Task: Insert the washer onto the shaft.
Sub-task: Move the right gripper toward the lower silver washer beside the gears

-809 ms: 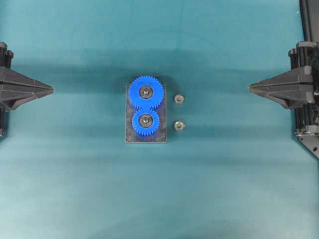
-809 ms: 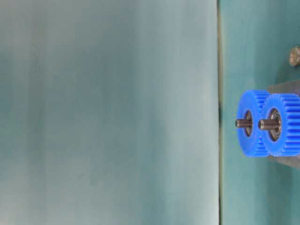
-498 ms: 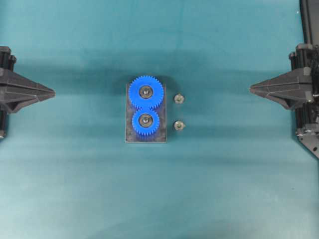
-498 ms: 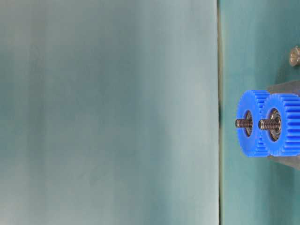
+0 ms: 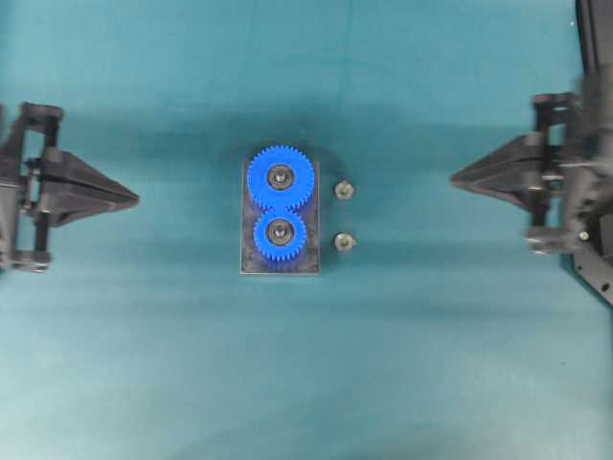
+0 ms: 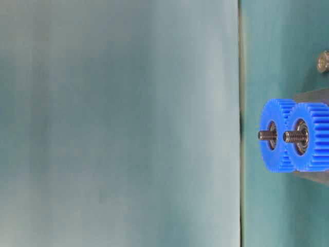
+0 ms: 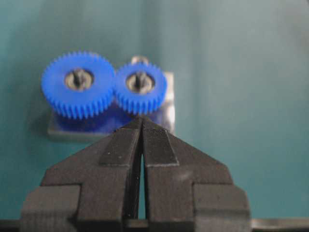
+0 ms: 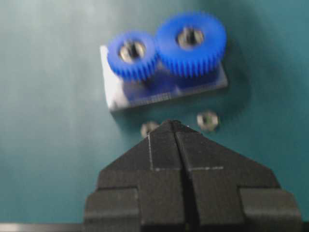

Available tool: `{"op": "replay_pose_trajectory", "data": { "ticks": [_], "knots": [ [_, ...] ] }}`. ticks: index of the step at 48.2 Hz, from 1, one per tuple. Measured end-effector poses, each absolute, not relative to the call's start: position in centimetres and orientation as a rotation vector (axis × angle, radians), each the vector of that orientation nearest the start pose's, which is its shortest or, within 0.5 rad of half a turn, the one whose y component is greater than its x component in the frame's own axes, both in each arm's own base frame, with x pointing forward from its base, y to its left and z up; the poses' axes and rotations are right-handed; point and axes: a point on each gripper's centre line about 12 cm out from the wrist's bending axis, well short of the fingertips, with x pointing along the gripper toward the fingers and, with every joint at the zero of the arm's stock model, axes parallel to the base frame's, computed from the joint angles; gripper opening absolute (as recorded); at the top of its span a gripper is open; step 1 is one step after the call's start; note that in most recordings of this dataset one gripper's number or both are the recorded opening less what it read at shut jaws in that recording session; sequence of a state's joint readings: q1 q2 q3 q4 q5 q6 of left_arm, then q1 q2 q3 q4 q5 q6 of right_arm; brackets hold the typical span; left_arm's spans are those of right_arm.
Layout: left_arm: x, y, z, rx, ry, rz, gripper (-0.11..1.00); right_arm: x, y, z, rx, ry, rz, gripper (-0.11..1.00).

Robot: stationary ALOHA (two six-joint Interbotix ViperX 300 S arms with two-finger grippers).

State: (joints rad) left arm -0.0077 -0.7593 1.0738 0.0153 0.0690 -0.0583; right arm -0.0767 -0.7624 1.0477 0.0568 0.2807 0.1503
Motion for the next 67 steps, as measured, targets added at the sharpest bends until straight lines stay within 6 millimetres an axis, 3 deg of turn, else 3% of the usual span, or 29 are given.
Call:
{"op": "replay_pose_trajectory", "data": {
  "ticks": [32, 36, 39, 50, 52, 58, 67],
  "knots": [
    [25.2, -0.2, 24.6, -0.039, 0.456, 0.003, 0.00, 31.4, -1.8, 17.0, 0.221, 1.009, -0.138, 0.01],
    [25.2, -0.2, 24.5, -0.038, 0.457, 0.002, 0.00, 32.2, -1.7, 16.3, 0.205, 1.041, -0.129, 0.10],
    [25.2, -0.2, 24.5, -0.039, 0.457, 0.003, 0.00, 32.8, -1.5, 15.7, 0.193, 1.059, -0.120, 0.23],
    [25.2, -0.2, 24.5, -0.037, 0.459, 0.002, 0.00, 34.1, -0.9, 14.0, 0.177, 1.107, -0.102, 0.88],
    [25.2, -0.2, 24.5, -0.037, 0.459, 0.002, 0.00, 34.3, -0.8, 13.8, 0.175, 1.110, -0.100, 0.90],
    [25.2, -0.2, 24.5, -0.037, 0.457, 0.002, 0.00, 34.5, -1.0, 13.3, 0.165, 1.121, -0.104, 0.84],
    [25.2, -0.3, 24.5, -0.035, 0.459, 0.000, 0.00, 34.6, -2.9, 13.0, 0.159, 1.115, -0.144, 0.84]
  ]
}}
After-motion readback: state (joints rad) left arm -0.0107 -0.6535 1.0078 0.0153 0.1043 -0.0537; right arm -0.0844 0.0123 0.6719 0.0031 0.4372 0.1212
